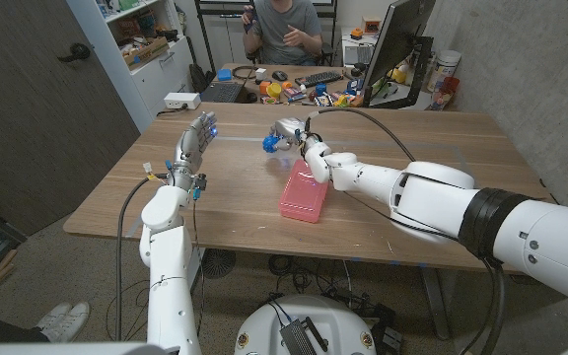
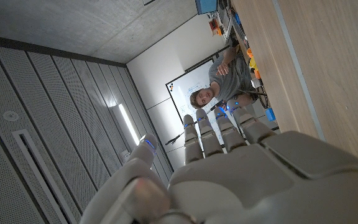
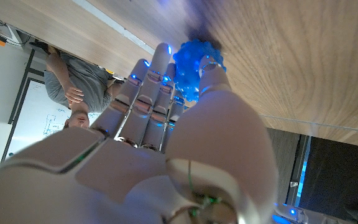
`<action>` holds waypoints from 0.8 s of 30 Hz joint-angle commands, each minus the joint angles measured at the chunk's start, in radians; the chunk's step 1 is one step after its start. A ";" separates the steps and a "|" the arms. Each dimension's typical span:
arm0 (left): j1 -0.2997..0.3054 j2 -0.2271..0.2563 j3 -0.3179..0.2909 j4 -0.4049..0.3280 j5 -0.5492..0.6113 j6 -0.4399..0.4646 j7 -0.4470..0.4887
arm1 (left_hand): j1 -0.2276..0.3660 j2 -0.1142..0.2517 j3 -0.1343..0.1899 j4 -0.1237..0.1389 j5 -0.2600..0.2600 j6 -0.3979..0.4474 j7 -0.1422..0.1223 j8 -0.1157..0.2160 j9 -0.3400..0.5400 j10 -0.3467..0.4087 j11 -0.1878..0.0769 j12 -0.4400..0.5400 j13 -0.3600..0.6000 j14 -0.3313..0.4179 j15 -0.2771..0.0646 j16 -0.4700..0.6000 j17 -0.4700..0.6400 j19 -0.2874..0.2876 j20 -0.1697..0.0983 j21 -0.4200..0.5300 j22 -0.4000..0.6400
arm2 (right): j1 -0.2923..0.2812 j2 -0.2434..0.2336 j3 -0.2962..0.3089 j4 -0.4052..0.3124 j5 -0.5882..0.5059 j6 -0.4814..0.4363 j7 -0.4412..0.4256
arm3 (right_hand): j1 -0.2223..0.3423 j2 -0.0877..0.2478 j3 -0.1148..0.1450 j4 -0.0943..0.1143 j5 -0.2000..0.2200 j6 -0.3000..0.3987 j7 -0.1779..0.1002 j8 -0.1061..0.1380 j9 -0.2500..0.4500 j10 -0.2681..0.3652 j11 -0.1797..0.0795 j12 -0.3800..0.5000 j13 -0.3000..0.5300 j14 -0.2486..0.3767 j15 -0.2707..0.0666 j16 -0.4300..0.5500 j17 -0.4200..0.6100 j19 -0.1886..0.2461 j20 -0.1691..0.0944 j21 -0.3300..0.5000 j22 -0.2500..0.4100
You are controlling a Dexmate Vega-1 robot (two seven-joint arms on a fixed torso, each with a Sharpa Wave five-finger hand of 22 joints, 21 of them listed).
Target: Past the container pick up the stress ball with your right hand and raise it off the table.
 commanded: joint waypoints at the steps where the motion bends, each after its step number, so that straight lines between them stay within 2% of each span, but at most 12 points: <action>1: -0.005 0.002 0.005 0.005 -0.011 -0.012 -0.016 | -0.005 0.008 0.008 -0.001 -0.001 -0.005 -0.001 -0.001 0.005 0.008 0.001 0.006 0.004 -0.004 -0.069 0.003 0.004 -0.003 -0.025 0.003 0.002 | -0.100 -0.203 0.238 -0.375 -0.191 0.037 -0.132 | 0.036 0.043 0.004 0.005 -0.004 0.264 -0.158 0.012 0.039 0.293 -0.212 0.004 0.023 0.000 -0.113 0.006 0.006 -0.003 -0.043 0.012 0.003; 3: -0.004 0.003 0.008 0.002 -0.011 -0.012 -0.020 | -0.006 0.008 0.008 -0.001 -0.001 -0.005 0.000 -0.001 0.005 0.009 0.001 0.006 0.004 -0.005 -0.068 0.003 0.004 -0.003 -0.025 0.003 0.002 | -0.140 -0.251 0.302 -0.506 -0.238 0.003 -0.073 | 0.037 0.043 0.004 0.005 -0.005 0.264 -0.156 0.013 0.041 0.294 -0.211 0.005 0.025 0.000 -0.113 0.006 0.008 -0.003 -0.043 0.014 0.003; 5: -0.004 0.004 0.010 0.000 -0.011 -0.012 -0.022 | -0.006 0.008 0.008 -0.001 -0.001 -0.006 -0.001 -0.002 0.005 0.008 0.000 0.006 0.004 -0.005 -0.068 0.003 0.004 -0.003 -0.025 0.003 0.002 | -0.173 -0.285 0.360 -0.606 -0.285 -0.022 -0.031 | 0.040 0.043 0.003 0.005 -0.006 0.265 -0.154 0.016 0.044 0.293 -0.208 0.005 0.029 0.001 -0.113 0.006 0.011 -0.002 -0.046 0.018 0.004; 10: -0.005 0.007 0.017 -0.001 -0.010 -0.008 -0.030 | -0.006 0.007 0.008 -0.001 -0.001 -0.008 -0.002 -0.002 0.005 0.007 -0.001 0.005 0.005 -0.007 -0.065 0.002 0.004 -0.003 -0.025 0.003 0.002 | -0.219 -0.326 0.493 -0.783 -0.362 -0.043 0.072 | 0.043 0.043 0.003 0.005 -0.009 0.261 -0.151 0.018 0.049 0.293 -0.211 0.005 0.036 0.002 -0.113 0.007 0.016 -0.001 -0.047 0.024 0.006; 17: -0.003 0.000 0.032 0.003 -0.018 -0.016 -0.038 | -0.008 0.007 0.007 -0.001 -0.001 -0.016 -0.003 -0.005 0.004 0.003 -0.001 0.004 0.005 -0.011 -0.064 0.001 0.004 -0.006 -0.026 0.002 0.002 | -0.213 -0.328 0.611 -0.931 -0.457 -0.047 0.180 | 0.045 0.044 0.002 0.006 -0.012 0.259 -0.148 0.022 0.056 0.293 -0.212 0.006 0.043 0.002 -0.113 0.007 0.021 -0.001 -0.048 0.030 0.007; 24: 0.004 0.000 0.046 -0.012 -0.018 -0.027 -0.040 | -0.009 0.007 0.007 -0.001 -0.001 -0.009 -0.001 -0.002 0.004 0.007 0.000 0.006 0.005 -0.010 -0.063 0.002 0.004 -0.003 -0.024 0.003 0.002 | -0.175 -0.309 0.681 -1.009 -0.512 -0.026 0.255 | 0.046 0.046 0.001 0.009 -0.014 0.256 -0.148 0.027 0.063 0.296 -0.214 0.007 0.052 0.003 -0.113 0.005 0.026 0.001 -0.051 0.038 0.009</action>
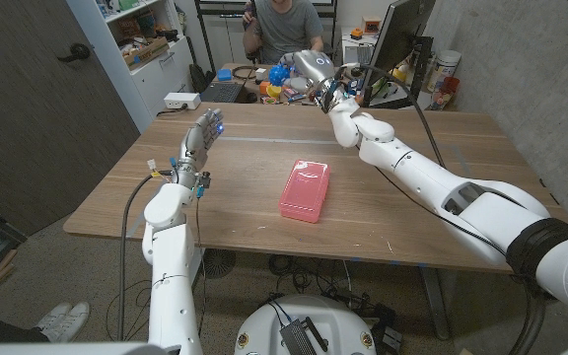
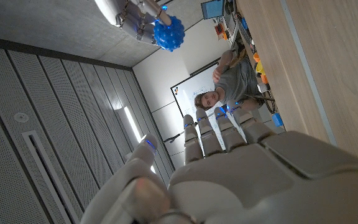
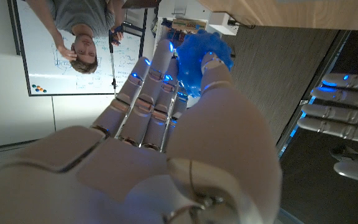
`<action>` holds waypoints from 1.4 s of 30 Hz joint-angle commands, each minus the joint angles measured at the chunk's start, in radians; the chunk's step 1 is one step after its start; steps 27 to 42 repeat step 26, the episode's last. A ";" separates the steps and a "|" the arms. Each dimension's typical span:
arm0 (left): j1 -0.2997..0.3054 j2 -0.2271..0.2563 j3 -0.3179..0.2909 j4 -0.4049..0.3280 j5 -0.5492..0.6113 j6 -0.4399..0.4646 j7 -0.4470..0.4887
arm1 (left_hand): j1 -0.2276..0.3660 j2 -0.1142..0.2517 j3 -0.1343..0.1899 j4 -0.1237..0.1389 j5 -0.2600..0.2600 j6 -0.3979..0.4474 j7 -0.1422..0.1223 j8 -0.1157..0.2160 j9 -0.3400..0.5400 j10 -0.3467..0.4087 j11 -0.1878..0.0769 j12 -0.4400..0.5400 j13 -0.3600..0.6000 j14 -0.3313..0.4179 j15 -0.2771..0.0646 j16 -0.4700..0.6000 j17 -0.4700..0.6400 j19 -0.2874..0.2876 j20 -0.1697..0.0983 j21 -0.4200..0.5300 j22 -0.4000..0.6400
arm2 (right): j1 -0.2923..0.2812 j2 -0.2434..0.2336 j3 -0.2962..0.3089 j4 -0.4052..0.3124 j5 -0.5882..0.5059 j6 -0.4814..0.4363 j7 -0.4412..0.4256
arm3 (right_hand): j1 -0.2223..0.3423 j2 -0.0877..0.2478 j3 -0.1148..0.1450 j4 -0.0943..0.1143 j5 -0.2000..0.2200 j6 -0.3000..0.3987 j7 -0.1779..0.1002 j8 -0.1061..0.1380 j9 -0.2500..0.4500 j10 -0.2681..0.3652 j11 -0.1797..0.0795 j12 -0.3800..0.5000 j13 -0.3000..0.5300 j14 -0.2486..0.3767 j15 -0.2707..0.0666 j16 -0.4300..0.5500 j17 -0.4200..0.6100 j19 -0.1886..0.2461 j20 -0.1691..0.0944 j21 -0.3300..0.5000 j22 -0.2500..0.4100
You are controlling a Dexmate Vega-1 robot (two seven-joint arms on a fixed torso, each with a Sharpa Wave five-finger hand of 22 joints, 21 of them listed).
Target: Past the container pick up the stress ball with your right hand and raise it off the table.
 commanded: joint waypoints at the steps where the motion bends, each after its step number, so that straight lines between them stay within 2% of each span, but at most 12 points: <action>1: 0.008 -0.002 0.024 -0.016 -0.003 -0.010 -0.008 | -0.004 0.001 0.007 -0.001 -0.001 0.000 0.000 0.001 0.004 0.007 0.000 0.006 0.005 -0.005 -0.068 0.002 0.004 0.002 -0.030 0.003 0.002 | 0.016 -0.007 0.164 -0.216 -0.144 0.003 0.148 | 0.045 0.046 0.004 0.006 -0.004 0.255 -0.148 0.007 0.065 0.293 -0.211 0.008 0.010 0.001 -0.115 0.005 0.008 0.001 -0.052 0.014 0.005; 14: 0.003 0.009 0.036 -0.033 0.003 0.002 -0.012 | -0.005 0.002 0.008 -0.001 -0.001 -0.001 0.000 0.001 0.004 0.008 0.000 0.006 0.005 -0.004 -0.068 0.002 0.004 0.002 -0.031 0.003 0.002 | 0.097 0.021 0.235 -0.286 -0.206 0.000 0.217 | 0.044 0.049 0.002 0.010 -0.007 0.247 -0.144 0.015 0.078 0.292 -0.212 0.008 0.026 0.003 -0.115 0.001 0.015 0.004 -0.058 0.027 0.006; 26: 0.007 0.012 0.043 -0.042 0.004 0.004 -0.014 | -0.004 0.003 0.009 -0.002 -0.001 -0.001 -0.002 0.001 0.004 0.008 0.001 0.006 0.005 -0.003 -0.069 0.003 0.004 0.003 -0.032 0.004 0.002 | 0.076 0.031 0.257 -0.300 -0.217 0.007 0.209 | 0.043 0.050 0.001 0.012 -0.009 0.243 -0.141 0.018 0.082 0.291 -0.212 0.009 0.038 0.003 -0.115 -0.003 0.021 0.003 -0.059 0.035 0.006; 42: 0.007 0.012 0.043 -0.042 0.004 0.004 -0.014 | -0.004 0.003 0.009 -0.002 -0.001 -0.001 -0.002 0.001 0.004 0.008 0.001 0.006 0.005 -0.003 -0.069 0.003 0.004 0.003 -0.032 0.004 0.002 | 0.076 0.031 0.257 -0.300 -0.217 0.007 0.209 | 0.043 0.050 0.001 0.012 -0.009 0.243 -0.141 0.018 0.082 0.291 -0.212 0.009 0.038 0.003 -0.115 -0.003 0.021 0.003 -0.059 0.035 0.006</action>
